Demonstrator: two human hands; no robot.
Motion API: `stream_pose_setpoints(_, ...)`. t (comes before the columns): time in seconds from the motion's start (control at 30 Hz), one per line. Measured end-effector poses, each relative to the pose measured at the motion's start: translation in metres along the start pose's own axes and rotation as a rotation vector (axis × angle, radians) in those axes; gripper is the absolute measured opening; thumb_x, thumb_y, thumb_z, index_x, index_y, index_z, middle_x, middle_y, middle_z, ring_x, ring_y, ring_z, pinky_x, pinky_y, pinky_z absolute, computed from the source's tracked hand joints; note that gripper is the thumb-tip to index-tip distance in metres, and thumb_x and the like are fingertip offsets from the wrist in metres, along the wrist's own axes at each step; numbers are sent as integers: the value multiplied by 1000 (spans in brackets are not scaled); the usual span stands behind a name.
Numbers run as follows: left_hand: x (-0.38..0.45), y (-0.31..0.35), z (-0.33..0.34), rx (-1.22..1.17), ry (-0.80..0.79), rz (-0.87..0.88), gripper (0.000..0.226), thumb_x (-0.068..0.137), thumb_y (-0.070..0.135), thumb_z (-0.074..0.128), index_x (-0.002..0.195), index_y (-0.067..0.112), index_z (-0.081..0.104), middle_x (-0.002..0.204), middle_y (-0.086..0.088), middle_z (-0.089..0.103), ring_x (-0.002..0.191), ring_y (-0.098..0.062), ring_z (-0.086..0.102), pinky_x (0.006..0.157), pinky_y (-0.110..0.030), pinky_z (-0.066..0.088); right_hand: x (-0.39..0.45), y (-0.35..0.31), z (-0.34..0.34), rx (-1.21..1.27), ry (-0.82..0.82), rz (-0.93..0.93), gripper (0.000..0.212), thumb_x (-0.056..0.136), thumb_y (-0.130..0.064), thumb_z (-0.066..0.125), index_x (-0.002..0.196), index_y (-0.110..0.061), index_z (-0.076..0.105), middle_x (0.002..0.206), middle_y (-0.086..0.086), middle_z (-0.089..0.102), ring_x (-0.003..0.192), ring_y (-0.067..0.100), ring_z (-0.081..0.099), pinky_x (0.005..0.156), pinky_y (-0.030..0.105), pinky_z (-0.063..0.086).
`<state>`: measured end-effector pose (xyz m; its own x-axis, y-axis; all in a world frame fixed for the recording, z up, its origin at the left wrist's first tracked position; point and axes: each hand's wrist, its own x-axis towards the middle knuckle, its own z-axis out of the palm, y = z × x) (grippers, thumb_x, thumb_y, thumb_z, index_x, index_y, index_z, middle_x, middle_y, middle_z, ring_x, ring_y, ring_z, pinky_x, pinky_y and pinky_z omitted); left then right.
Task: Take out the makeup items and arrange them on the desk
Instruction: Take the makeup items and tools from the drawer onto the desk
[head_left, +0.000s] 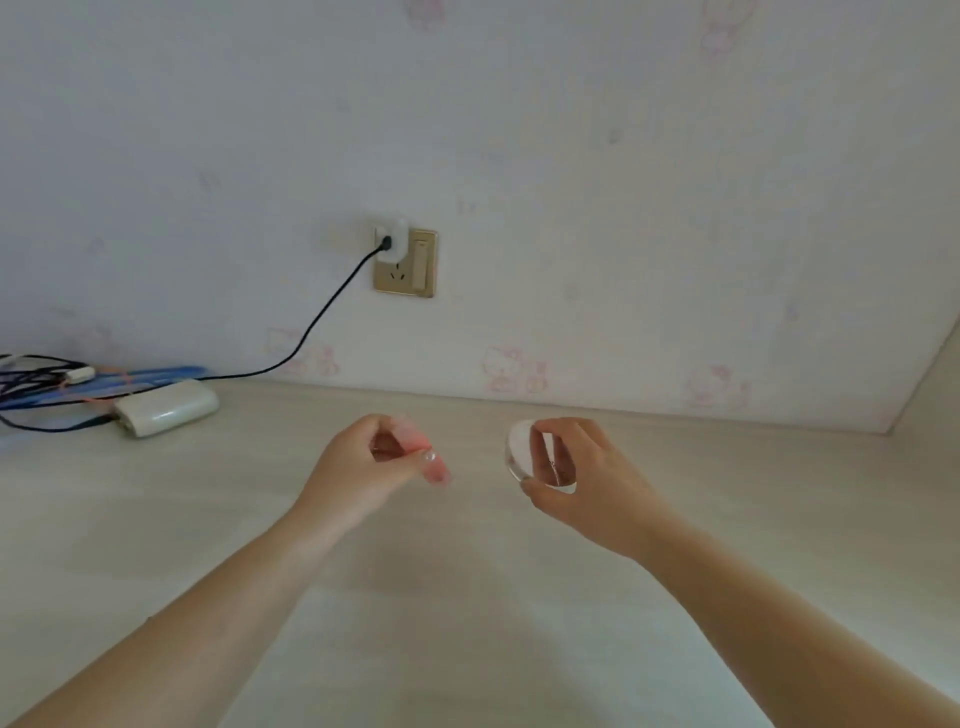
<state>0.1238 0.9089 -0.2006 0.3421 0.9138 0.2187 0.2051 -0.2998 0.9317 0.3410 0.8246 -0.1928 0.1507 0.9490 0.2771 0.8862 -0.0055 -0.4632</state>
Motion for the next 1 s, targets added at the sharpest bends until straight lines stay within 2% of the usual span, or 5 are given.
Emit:
stream_pose_setpoints(0.17,30,-29,-38,70,131,-61,10,77,9,69,83,10,62,74,-2,74,79,-10,70,81,-32,46,56,-24,50,60,-87,-44,58,77,-43,65,129,-33,43,122,-16,41,99,5,48,87,18,39)
stream_pose_setpoints(0.37,59,-48,-50,77,253,-77,10,78,1,66,86,6,62,73,-3,71,57,2,63,53,-3,40,98,-45,96,163,-125,-3,49,79,-43,63,124,-33,46,128,-14,43,100,7,50,85,20,41)
stream_pose_setpoints(0.53,69,-64,-54,93,280,-107,11,79,4,64,83,14,62,73,4,70,66,-8,65,62,-14,42,109,-56,127,210,-153,39,53,80,-45,63,127,-29,45,135,-10,41,114,12,50,88,21,41)
stream_pose_setpoints(0.73,71,-83,-56,127,317,-108,23,82,9,68,86,29,58,86,13,63,78,-2,61,57,-5,39,109,-62,144,176,-150,28,52,82,-45,61,129,-25,46,142,-4,38,126,16,44,101,28,39)
stream_pose_setpoints(1.0,75,-93,-54,151,332,-93,42,79,1,68,83,39,51,92,0,66,76,-11,67,65,-15,52,109,-63,148,131,-136,-2,59,84,-41,61,138,-28,40,152,-6,30,135,18,35,105,24,28)
